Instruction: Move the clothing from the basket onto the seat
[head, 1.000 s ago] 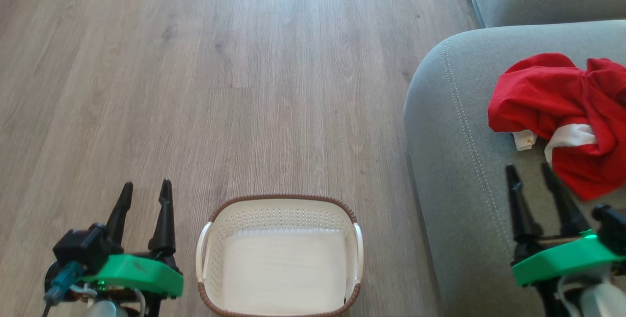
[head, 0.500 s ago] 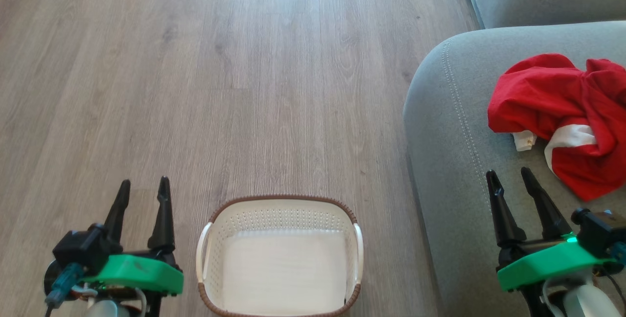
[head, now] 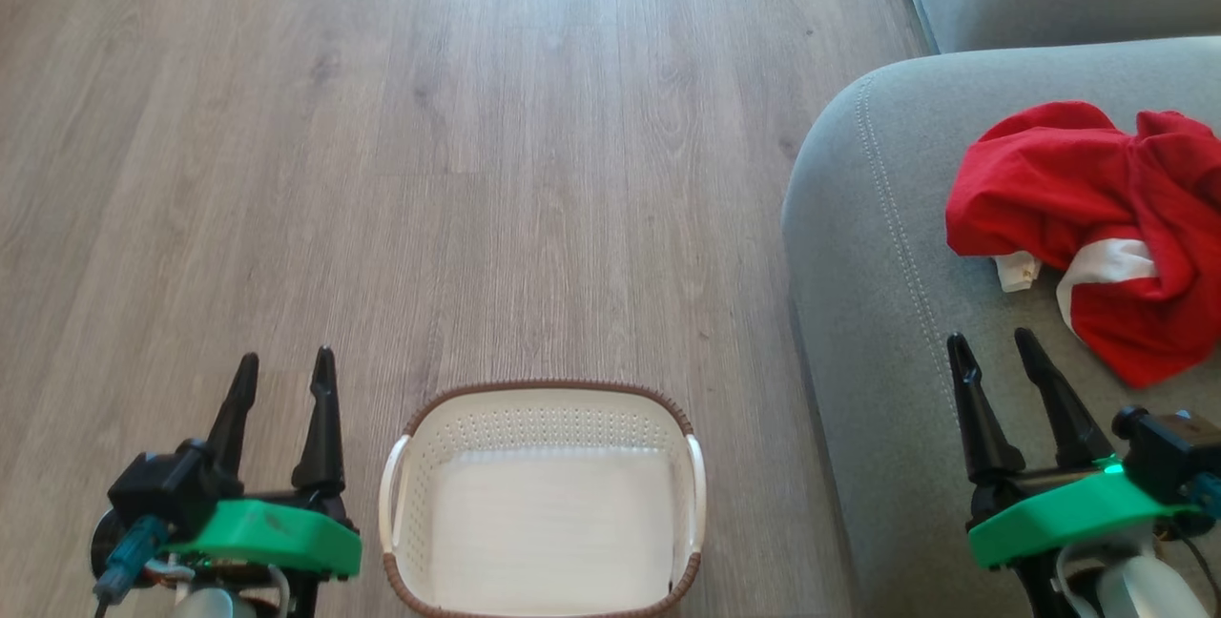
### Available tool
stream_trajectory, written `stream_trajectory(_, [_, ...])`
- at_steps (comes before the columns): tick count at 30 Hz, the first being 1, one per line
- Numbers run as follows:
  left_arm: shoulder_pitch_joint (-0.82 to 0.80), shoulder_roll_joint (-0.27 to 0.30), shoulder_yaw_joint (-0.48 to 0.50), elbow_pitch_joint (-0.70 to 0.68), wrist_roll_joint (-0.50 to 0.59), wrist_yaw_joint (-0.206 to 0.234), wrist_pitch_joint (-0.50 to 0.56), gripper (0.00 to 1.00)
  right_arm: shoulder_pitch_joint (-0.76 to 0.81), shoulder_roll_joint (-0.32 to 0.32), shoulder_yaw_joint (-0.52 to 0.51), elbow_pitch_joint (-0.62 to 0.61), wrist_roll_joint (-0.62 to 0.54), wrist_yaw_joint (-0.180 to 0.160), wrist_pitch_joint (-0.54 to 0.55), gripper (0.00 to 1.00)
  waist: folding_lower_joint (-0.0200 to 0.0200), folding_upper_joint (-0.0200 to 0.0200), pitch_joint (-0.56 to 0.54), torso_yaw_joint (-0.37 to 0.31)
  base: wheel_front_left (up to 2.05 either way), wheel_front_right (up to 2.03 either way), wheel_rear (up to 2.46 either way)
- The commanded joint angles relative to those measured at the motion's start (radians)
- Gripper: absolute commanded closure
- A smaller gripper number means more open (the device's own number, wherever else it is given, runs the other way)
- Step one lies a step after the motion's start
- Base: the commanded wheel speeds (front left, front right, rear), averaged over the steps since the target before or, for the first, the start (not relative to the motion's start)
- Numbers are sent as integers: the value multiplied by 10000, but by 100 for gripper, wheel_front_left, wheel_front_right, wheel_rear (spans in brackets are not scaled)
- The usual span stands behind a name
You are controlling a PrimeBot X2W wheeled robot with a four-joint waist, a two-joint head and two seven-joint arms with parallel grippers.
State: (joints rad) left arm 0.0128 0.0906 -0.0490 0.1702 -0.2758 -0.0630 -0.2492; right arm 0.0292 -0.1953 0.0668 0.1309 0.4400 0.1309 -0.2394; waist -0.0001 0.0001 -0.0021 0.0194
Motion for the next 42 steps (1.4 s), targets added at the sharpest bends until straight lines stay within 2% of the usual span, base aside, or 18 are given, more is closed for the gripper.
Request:
stream_trajectory(1, [-242,37,462,-225,72,-76,-126,0,-523,-163,200,-275,-66,-2,-134,0,1,-1,0,-9,0,0,0])
stream_trajectory(6, [-268,-44,532,-114,172,-170,-126,0,-567,-158,243,-213,-40,-2,-142,0,1,-1,-12,-45,0,0,0])
stream_trajectory(7, [-1,-73,146,216,101,-163,7,100,-15,11,56,101,4,0,-15,100,1,-1,-12,-46,0,0,0])
stream_trajectory(11, [175,-107,111,766,6,-165,61,100,217,95,113,629,81,0,35,100,1,-1,-11,-50,0,0,0])
stream_trajectory(42, [-151,-179,472,757,-3216,-288,918,100,-163,366,-276,752,2948,0,820,100,1,-1,4,-85,0,0,0])
